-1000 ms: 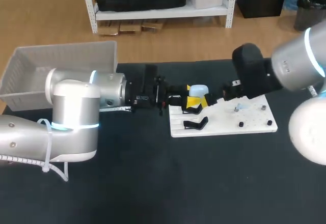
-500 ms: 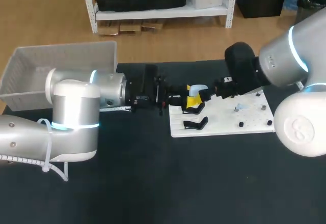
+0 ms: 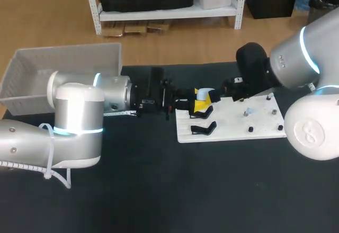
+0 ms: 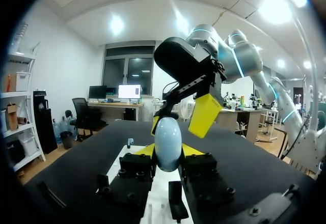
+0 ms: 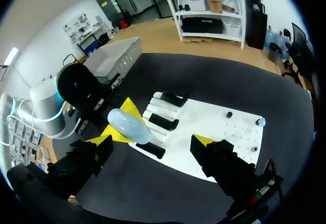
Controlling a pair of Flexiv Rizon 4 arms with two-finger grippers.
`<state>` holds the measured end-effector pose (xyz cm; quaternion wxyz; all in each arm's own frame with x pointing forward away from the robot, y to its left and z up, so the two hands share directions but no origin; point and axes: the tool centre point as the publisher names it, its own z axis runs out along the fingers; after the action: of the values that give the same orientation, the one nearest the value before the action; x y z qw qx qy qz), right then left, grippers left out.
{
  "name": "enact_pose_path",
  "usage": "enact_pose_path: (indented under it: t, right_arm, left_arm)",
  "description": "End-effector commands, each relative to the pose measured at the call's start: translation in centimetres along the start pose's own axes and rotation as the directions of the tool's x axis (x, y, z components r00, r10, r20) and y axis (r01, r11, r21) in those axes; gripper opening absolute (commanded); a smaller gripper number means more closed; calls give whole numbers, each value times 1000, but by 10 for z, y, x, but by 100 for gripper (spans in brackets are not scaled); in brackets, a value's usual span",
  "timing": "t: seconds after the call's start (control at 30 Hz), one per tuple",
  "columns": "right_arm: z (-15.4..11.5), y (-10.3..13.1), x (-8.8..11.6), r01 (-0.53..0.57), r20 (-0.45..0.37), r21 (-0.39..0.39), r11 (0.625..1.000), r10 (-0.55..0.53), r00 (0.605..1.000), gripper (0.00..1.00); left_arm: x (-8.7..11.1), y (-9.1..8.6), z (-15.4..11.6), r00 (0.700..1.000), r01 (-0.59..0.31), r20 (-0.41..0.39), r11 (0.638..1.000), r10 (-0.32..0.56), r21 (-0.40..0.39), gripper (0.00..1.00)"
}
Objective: Pick up each earbud case from the left stands, insert the matching earbuds, close the lid, and place the case in the box.
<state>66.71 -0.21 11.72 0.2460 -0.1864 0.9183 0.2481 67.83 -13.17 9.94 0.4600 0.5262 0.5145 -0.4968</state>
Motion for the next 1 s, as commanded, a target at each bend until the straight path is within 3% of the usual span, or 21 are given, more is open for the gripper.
enact_pose_path:
  t: [0.03, 0.6, 0.83, 1.0]
  right_arm:
    - [2, 0, 0, -5, 2, 9, 1000, 5, 1000, 100]
    - [-1, -9, -15, -23, 32, 34, 999, 22, 999, 100]
    - [-26, -12, -39, 2, 97, 47, 999, -7, 995, 100]
    - [-52, -29, -48, 82, 82, 136, 987, -93, 992, 100]
  left_arm:
    - [1, 1, 0, 1000, -2, 4, 1000, 2, 1, 0]
    - [1, 1, 0, 1000, -2, 4, 1000, 2, 1, 0]
    - [1, 1, 0, 1000, -2, 4, 1000, 2, 1, 0]
    - [1, 1, 0, 1000, -2, 4, 1000, 2, 1, 0]
